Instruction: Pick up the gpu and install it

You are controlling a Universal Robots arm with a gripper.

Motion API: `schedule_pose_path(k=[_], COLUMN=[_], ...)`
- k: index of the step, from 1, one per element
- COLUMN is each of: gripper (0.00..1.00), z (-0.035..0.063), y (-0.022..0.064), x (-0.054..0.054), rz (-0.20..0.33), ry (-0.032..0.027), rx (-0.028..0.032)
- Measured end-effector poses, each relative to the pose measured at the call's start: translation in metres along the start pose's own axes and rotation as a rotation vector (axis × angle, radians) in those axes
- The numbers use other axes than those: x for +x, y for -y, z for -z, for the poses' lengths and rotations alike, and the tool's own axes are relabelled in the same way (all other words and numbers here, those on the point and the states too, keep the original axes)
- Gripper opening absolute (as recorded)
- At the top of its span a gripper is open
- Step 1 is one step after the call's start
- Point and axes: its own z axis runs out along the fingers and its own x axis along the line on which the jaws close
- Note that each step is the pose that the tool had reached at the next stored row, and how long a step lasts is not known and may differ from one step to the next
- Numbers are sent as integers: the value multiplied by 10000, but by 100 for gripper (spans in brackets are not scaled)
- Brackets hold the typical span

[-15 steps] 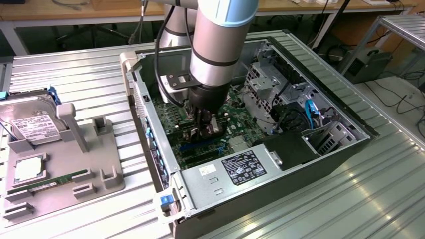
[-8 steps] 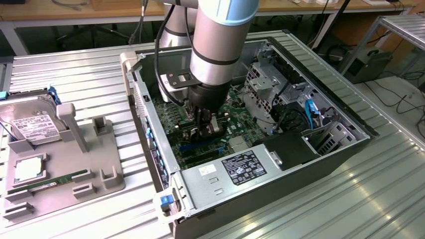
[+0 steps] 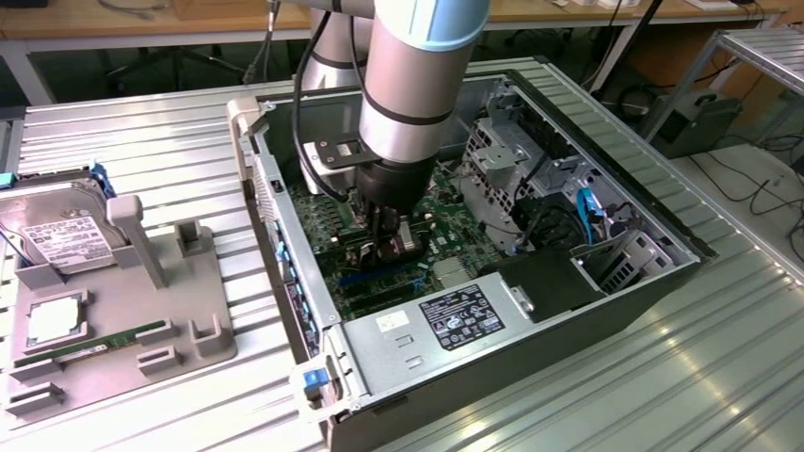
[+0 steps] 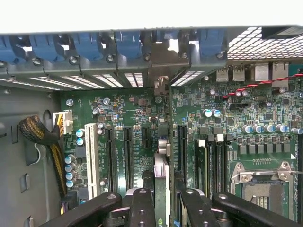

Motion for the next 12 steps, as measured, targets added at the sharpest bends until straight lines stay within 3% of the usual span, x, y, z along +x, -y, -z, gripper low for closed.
schedule_pose_path(k=[12], gripper=[26], z=[-35], y=[7], x=[1], rz=[1], ry=[-3], rx=[-5])
